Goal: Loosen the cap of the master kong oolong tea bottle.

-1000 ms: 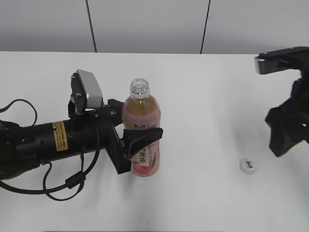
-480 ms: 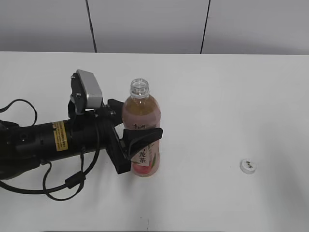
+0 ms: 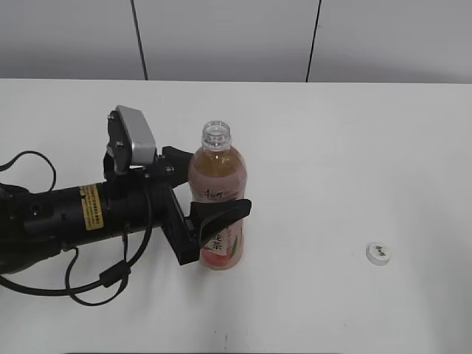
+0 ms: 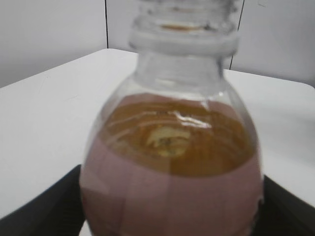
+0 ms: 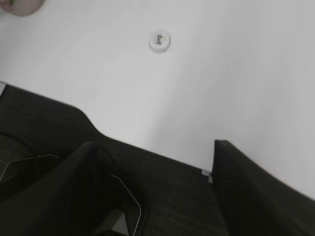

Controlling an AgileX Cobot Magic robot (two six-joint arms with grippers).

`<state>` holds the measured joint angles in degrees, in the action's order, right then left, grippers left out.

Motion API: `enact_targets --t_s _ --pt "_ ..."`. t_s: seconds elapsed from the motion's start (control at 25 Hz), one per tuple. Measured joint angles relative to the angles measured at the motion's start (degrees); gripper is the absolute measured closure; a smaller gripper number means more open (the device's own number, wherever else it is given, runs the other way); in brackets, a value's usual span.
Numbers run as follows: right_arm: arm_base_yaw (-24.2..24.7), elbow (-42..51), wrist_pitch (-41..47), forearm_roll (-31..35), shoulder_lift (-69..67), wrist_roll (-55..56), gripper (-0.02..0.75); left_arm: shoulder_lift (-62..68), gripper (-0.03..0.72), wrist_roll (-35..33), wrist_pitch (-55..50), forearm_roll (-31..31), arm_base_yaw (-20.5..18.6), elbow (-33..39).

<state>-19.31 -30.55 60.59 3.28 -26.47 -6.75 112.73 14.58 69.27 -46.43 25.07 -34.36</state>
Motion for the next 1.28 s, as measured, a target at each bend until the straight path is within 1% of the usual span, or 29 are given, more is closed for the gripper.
enact_targets --t_s 0.24,0.48,0.92,1.12,1.28 --pt "0.0 1.1 1.8 -0.1 1.5 0.0 0.198 0.0 0.146 0.6 0.0 0.0 0.0 0.0" --pt "0.0 1.1 1.9 -0.1 2.9 0.0 0.198 -3.1 0.146 3.4 0.0 0.0 0.0 0.0" --pt "0.0 1.1 2.1 -0.1 15.4 -0.1 0.198 -10.2 0.139 8.7 -0.2 0.1 0.0 0.0" --pt "0.0 1.1 2.1 -0.2 17.3 -0.1 0.198 -14.9 0.138 12.1 -2.9 0.6 0.0 0.0" --pt "0.0 1.1 2.1 -0.2 17.3 -0.1 0.198 -18.9 0.138 15.0 -7.7 -0.3 0.0 0.0"
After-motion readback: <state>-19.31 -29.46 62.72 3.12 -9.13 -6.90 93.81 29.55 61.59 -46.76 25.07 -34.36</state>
